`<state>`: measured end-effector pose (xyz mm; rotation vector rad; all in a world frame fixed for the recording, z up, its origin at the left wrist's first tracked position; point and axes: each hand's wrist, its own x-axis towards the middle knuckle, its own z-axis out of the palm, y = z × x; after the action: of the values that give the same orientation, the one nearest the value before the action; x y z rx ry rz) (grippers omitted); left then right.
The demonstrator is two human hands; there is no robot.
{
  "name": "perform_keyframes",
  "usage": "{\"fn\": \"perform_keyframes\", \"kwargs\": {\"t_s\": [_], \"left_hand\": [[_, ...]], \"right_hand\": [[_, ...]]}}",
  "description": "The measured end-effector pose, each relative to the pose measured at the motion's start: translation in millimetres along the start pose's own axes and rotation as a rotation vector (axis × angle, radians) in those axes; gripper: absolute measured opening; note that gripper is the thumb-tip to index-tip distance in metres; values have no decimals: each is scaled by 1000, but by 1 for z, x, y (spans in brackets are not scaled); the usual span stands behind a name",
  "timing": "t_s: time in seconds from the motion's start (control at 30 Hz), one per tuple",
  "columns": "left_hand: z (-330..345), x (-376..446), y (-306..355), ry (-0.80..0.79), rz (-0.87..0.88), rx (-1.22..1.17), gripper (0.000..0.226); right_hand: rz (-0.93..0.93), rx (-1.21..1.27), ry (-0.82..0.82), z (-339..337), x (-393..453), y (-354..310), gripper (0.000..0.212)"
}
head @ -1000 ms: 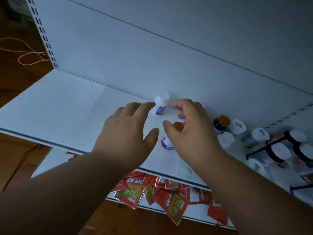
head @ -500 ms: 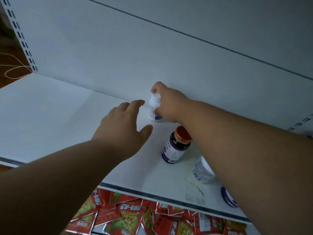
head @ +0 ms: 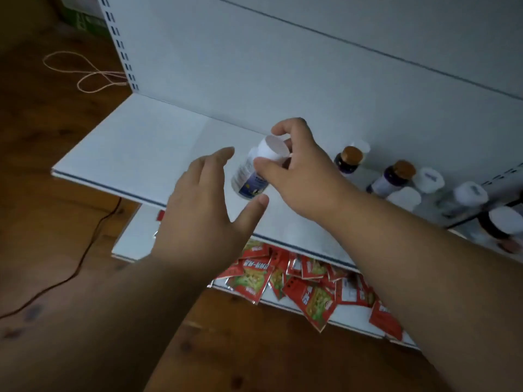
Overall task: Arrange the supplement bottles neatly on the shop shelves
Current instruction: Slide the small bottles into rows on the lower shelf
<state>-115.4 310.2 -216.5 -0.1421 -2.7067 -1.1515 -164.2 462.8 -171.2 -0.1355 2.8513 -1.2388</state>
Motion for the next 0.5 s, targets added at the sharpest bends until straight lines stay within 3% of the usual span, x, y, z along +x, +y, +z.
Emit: {"fn": "perform_keyframes", "kwargs": {"t_s": [0.1,0.23,0.5], "left_hand": [[-51,-50,8,-64,-40,73,86],[-120,-96,31,-158,7,100,84],[-236,-215,157,-441,54,-73,75]], "right_hand": [[91,252,-60,18,-63,-26,32],[194,483,54,22,-125,-73,20],[556,1169,148,-59,-308,-180,21]]}}
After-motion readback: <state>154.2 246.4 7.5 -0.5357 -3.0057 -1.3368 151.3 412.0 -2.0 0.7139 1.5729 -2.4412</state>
